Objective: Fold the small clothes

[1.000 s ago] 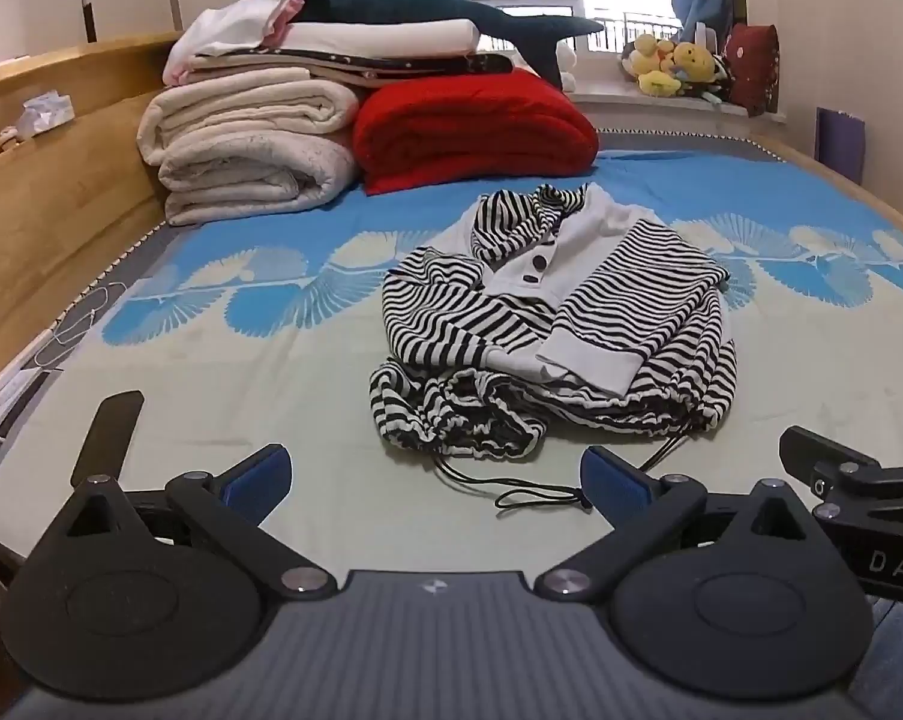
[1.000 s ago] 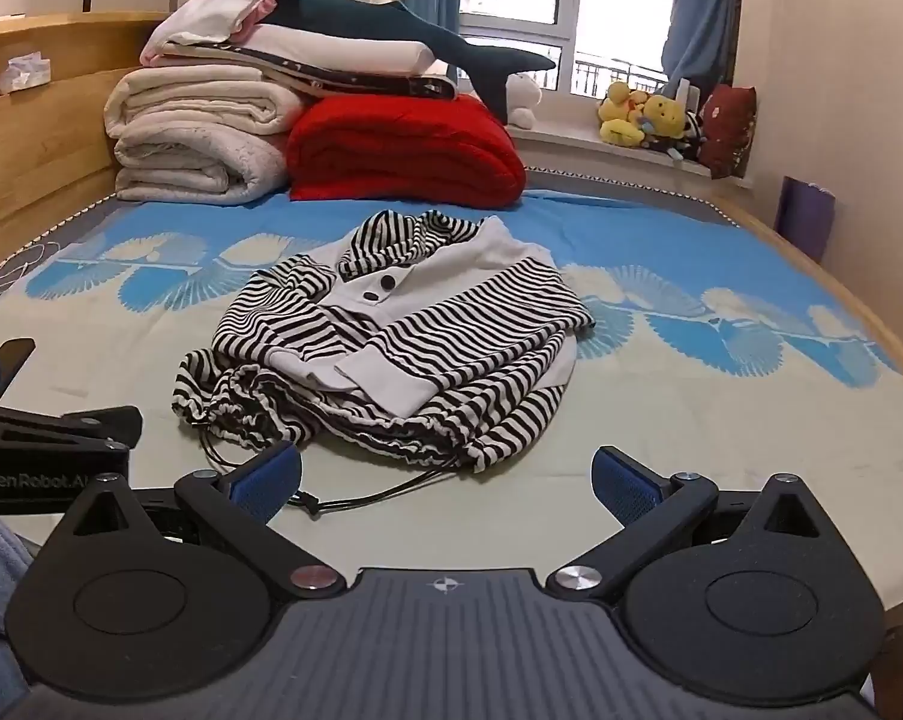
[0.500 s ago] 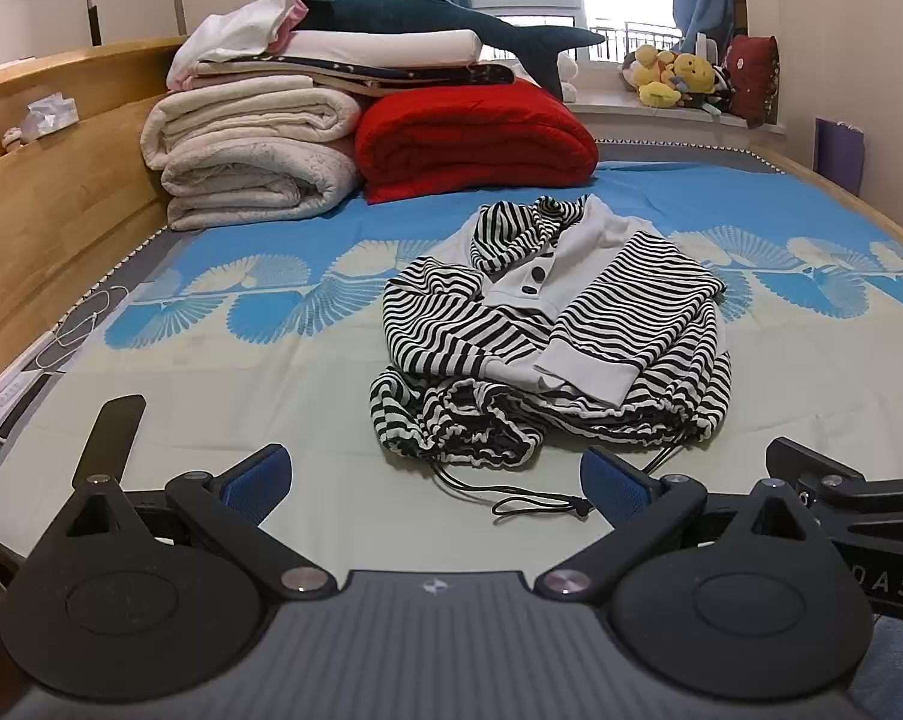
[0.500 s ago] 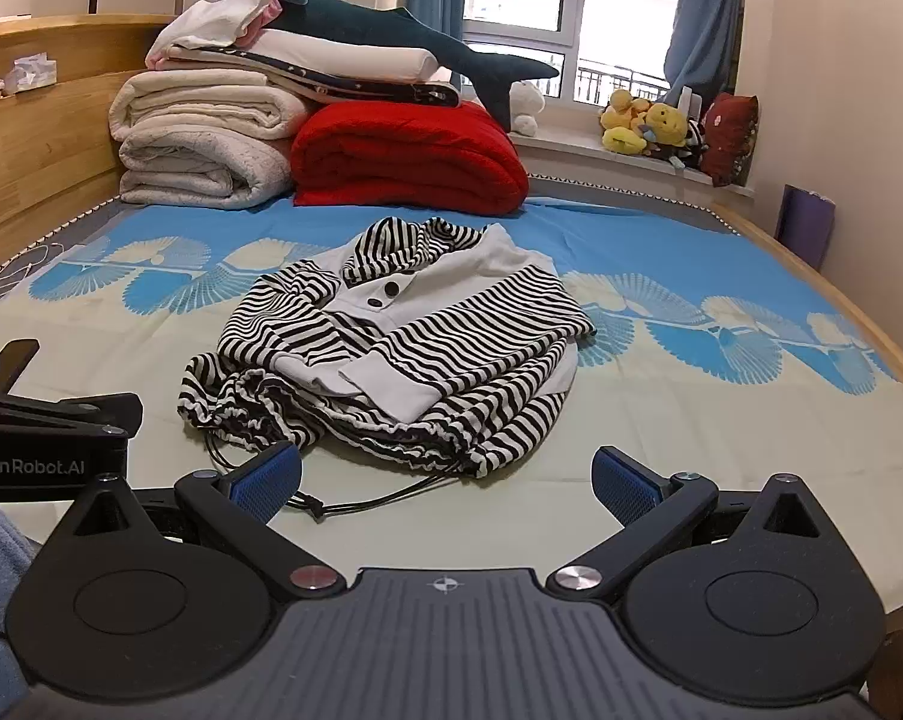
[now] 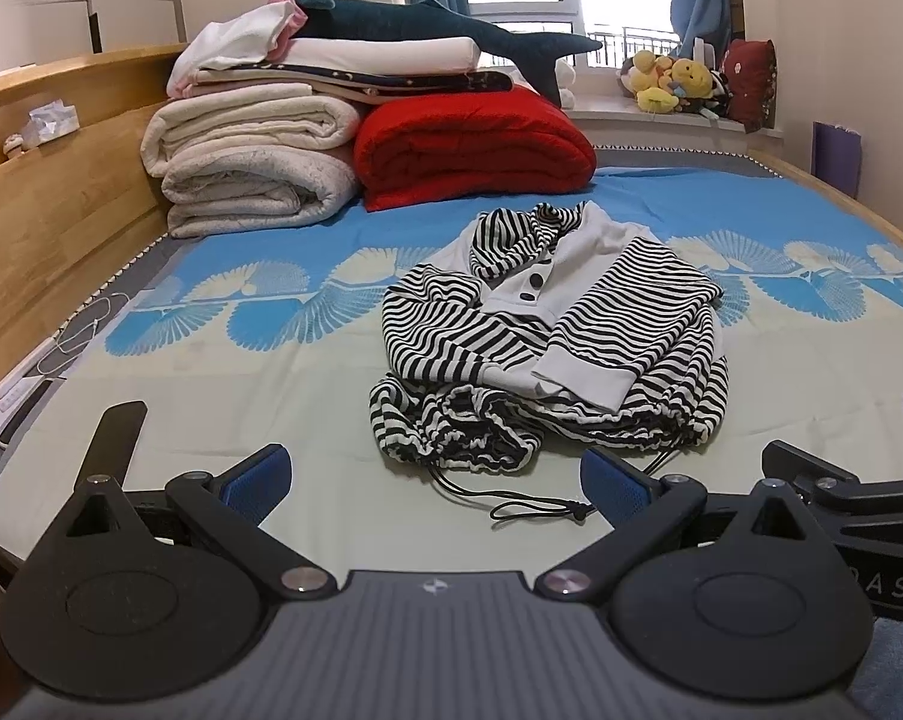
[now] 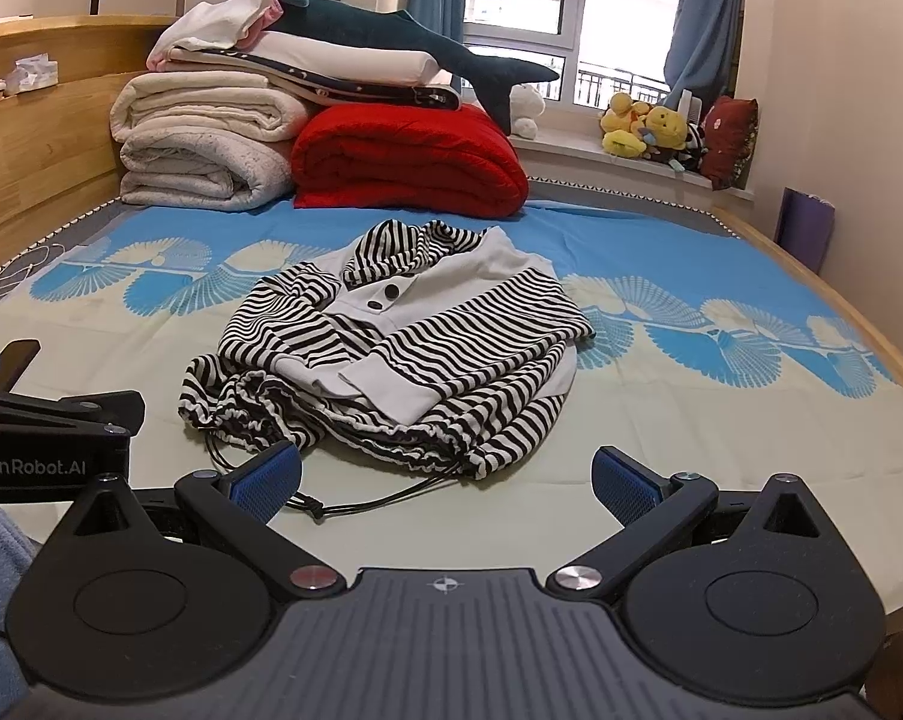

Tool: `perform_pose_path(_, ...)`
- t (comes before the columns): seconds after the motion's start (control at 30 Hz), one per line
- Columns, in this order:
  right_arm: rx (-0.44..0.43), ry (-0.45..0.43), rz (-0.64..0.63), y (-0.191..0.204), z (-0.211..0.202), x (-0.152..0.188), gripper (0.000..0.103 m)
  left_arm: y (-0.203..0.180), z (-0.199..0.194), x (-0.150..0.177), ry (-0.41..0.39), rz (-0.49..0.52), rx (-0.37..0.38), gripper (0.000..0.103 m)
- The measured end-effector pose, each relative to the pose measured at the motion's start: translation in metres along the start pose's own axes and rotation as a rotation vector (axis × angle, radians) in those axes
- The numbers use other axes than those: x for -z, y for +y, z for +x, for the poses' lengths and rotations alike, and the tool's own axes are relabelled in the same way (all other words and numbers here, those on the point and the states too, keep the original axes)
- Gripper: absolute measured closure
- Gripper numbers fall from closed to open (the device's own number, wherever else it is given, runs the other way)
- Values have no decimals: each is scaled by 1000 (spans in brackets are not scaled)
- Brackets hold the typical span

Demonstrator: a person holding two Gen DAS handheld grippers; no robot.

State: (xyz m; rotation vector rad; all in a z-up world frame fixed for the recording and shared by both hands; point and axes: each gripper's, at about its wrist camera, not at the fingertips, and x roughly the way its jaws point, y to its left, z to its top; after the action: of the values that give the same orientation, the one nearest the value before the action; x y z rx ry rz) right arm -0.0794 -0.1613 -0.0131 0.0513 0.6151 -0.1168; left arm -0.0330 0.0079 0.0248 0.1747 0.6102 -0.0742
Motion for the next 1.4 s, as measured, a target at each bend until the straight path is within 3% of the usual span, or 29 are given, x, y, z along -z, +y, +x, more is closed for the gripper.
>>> perform_pose_path(1.4, 4, 10, 5, -1, 4, 2, 1, 1, -2, -1, -11, -10, -3, 0)
